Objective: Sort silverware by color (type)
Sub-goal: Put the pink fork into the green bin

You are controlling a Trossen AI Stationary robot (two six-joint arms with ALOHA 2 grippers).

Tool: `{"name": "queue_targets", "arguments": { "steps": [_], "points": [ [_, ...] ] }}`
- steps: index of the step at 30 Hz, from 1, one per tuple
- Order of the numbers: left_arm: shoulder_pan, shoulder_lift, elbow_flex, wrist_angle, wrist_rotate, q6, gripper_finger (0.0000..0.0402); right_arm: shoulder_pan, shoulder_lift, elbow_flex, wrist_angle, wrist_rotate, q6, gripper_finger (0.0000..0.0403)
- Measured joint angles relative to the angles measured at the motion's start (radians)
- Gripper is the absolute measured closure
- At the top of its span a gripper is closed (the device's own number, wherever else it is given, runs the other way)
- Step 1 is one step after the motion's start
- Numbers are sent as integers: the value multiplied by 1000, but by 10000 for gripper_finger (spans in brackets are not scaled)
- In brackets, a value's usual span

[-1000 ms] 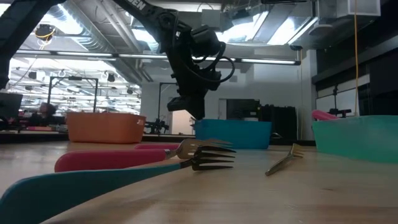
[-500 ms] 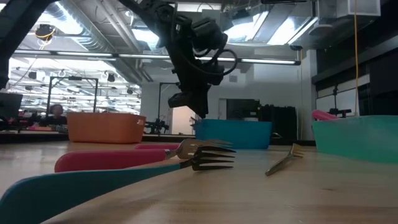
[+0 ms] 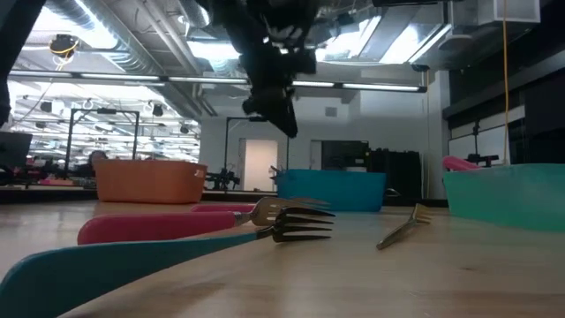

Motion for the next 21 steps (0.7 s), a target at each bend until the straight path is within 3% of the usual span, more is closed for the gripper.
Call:
{"name": "queue_targets", "arguments": {
  "steps": [11,17,21],
  "points": [
    [-161,-61,0,-124,15,-672,312,0,0,0,-6,-8,0,301],
    [-257,-61,0,-156,176,-925,312,0,0,0,-14,-10,0,301],
    [-317,-61,0,-156,214,-1029,312,0,0,0,-13,-26,0,301]
  ]
}}
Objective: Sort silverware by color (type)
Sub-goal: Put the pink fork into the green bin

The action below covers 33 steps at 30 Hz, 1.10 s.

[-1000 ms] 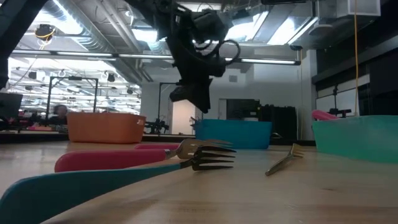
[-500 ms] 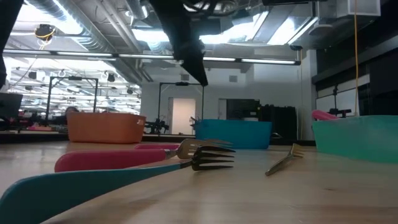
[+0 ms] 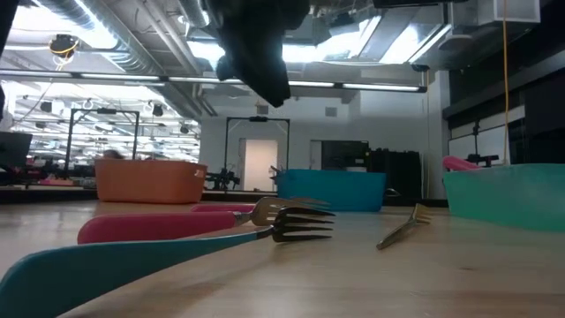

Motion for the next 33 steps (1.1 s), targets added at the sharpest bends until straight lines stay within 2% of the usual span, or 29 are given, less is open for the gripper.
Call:
{"name": "queue_targets", "arguments": {
  "steps": [5,8,13,18,26,33],
  "points": [
    [-64,0,0,1,39,-96,312,0,0,0,0,-9,0,301],
    [-108,0,0,13,29,-121,312,0,0,0,1,-18,0,301],
    [-200,-6,0,37,-102,-153,312,-2,0,0,29,-96,13,301],
    [-285,-34,0,29,-193,-187,312,-77,25,43,21,-191,83,301],
    [-378,-50,0,20,-275,-250,312,-260,218,204,12,-479,80,301],
    [-427,-50,0,13,-330,-339,312,-385,437,355,-92,-636,78,301]
  ]
}}
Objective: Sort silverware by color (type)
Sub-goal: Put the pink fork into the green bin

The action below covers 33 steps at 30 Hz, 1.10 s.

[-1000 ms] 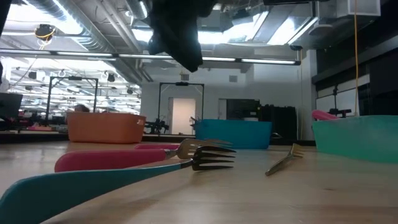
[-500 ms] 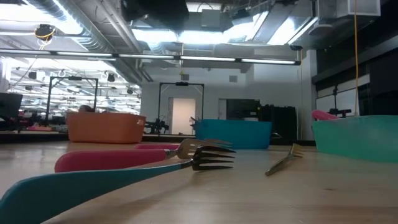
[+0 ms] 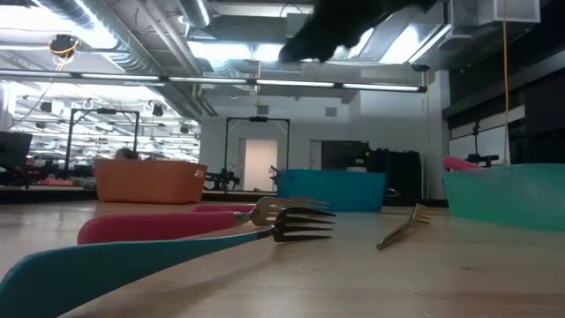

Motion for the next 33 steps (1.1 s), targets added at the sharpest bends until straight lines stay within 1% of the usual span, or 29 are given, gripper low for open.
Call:
{"name": "queue_targets", "arguments": {
  "steps": [2,6,9,14,19,24,28,33],
  "points": [
    [-11,0,0,-1,-20,-19,312,-24,60,34,-7,-33,1,301],
    [-23,0,0,-1,-24,-64,312,-61,165,68,-20,-94,-3,301],
    [-28,0,0,0,-25,-78,312,-77,227,82,-14,-149,-42,301],
    [-29,0,0,-1,-26,-104,312,-80,298,81,-34,-174,-109,301],
    [-30,0,0,0,-54,-130,312,-80,336,81,-25,-184,-116,301],
    [-30,1,0,2,-66,-149,312,-79,337,81,-42,-190,-139,301],
    [-30,1,0,2,-69,-151,312,-79,337,81,-48,-238,-156,301],
    [-30,1,0,2,-72,-151,312,-78,352,80,-49,-237,-158,301]
  ]
}}
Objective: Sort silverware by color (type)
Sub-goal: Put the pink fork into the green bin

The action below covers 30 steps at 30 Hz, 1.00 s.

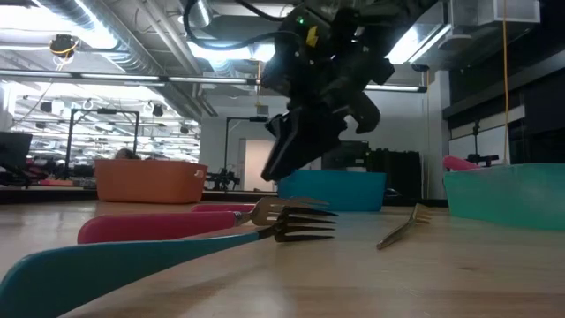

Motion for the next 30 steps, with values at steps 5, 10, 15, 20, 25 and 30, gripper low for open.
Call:
{"name": "queue_targets", "arguments": {
  "steps": [5,10,15,20,25,30],
  "points": [
    [0,0,0,0,-2,-1,312,0,36,0,26,1,-2,301],
    [0,0,0,2,-3,-3,312,0,54,3,49,17,-11,301],
    [0,0,0,2,-4,-3,312,0,77,1,24,19,-27,301],
    [0,0,0,1,-4,-3,312,0,98,2,29,31,-28,301],
    [0,0,0,3,-5,-3,312,0,106,2,35,47,-28,301],
    [0,0,0,2,-5,-3,312,0,106,2,33,59,-26,303]
  ]
}}
